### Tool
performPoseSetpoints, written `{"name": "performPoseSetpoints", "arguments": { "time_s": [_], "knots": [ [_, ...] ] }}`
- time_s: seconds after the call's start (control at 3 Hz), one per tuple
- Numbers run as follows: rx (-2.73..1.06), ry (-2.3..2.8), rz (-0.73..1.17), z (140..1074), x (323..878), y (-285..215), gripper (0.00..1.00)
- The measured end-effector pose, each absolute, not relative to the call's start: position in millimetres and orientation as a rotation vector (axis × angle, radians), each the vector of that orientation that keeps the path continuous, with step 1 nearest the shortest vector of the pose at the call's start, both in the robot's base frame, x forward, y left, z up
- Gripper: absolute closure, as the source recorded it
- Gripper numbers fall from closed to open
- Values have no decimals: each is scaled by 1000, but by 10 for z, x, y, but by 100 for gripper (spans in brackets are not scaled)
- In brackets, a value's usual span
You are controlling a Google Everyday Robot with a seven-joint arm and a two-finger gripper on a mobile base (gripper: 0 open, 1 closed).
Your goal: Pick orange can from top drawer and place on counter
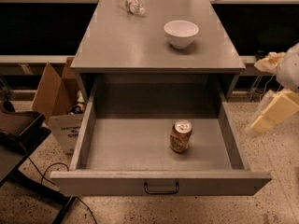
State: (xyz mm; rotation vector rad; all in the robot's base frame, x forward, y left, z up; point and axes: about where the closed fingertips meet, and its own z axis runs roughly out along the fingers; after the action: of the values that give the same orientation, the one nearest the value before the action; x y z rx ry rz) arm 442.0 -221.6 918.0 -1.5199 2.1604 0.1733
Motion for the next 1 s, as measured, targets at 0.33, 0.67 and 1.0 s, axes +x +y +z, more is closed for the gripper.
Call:
{"name": "performPoseSetpoints", "arguments": {
  "time_s": [0.33,0.67,1.0],
  "knots": [
    [-1373,2058,312,8743,4463,-2211,0],
    [-1239,1911,406,8525,4592,-2086,0],
    [-1151,1806,497,8393,4700,-1912,0]
  ]
}}
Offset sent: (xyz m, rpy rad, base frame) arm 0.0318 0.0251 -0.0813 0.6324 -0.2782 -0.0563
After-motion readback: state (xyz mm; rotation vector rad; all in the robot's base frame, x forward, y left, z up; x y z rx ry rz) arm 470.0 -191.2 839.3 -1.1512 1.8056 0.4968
